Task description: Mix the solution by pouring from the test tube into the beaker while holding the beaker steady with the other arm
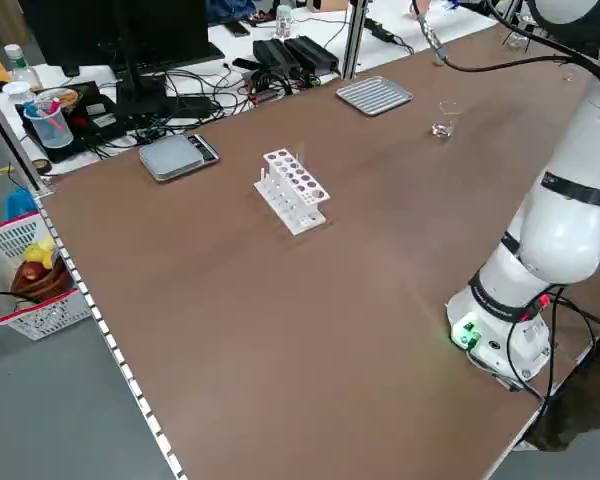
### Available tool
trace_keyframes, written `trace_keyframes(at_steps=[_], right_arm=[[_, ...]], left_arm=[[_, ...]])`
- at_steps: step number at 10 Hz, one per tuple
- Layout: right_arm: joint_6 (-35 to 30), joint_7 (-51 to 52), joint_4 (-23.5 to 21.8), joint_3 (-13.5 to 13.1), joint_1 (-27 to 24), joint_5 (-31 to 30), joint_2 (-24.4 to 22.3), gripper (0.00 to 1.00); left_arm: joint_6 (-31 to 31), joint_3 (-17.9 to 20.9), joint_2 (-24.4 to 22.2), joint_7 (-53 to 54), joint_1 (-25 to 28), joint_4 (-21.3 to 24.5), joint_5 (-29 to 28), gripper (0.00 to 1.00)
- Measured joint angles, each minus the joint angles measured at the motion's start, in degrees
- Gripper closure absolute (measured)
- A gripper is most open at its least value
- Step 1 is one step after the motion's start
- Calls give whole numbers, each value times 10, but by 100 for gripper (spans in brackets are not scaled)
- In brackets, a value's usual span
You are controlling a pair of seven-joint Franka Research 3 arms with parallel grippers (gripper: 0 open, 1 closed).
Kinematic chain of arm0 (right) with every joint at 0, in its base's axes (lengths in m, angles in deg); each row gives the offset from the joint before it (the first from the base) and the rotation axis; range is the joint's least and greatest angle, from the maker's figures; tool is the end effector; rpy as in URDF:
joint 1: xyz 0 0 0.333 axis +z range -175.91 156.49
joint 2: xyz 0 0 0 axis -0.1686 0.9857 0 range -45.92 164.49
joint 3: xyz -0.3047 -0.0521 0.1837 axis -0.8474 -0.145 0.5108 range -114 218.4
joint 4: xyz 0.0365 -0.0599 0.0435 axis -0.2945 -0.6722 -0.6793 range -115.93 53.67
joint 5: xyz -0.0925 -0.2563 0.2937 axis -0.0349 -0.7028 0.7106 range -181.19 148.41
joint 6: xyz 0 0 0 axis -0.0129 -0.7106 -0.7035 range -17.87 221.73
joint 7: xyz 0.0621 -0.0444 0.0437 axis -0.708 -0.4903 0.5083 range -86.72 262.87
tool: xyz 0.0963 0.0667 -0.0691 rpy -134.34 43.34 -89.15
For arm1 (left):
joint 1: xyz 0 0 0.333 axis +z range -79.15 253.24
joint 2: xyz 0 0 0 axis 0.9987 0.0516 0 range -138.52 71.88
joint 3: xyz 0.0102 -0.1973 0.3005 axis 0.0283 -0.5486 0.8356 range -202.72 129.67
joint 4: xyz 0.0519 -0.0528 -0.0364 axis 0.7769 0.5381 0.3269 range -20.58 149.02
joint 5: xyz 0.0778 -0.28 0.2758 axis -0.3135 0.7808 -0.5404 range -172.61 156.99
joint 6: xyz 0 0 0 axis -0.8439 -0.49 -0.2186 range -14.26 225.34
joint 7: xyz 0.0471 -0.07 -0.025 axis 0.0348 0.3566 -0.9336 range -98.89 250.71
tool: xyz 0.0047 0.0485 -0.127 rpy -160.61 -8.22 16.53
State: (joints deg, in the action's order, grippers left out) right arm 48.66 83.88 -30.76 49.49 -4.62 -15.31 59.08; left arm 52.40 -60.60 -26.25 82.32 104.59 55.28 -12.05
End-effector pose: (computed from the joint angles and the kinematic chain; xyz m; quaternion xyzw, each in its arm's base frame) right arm 0.5639 0.0259 0.6343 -0.9998 0.0161 -0.0065 0.0100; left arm 0.6067 -0.0424 0.6382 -0.9934 0.1109 -0.0248 0.0119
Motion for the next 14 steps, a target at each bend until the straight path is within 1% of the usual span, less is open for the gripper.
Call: trace_keyframes(at_steps=[3,4,5,9,14], right_arm=[[0,0,0,0,-1,0,0,0],[1,0,0,-1,-1,0,0,0],[1,0,0,-3,-1,0,0,0],[15,0,0,-5,-1,0,2,0],[17,0,0,-7,-2,0,2,0]], left_arm=[[-28,91,-2,-25,-97,-7,1,0],[-32,112,-5,-35,-120,-9,1,0],[-33,123,-9,-40,-132,-9,1,0],[-34,136,-11,-40,-131,-9,1,0],[-35,136,-11,-41,-132,-9,1,0]])
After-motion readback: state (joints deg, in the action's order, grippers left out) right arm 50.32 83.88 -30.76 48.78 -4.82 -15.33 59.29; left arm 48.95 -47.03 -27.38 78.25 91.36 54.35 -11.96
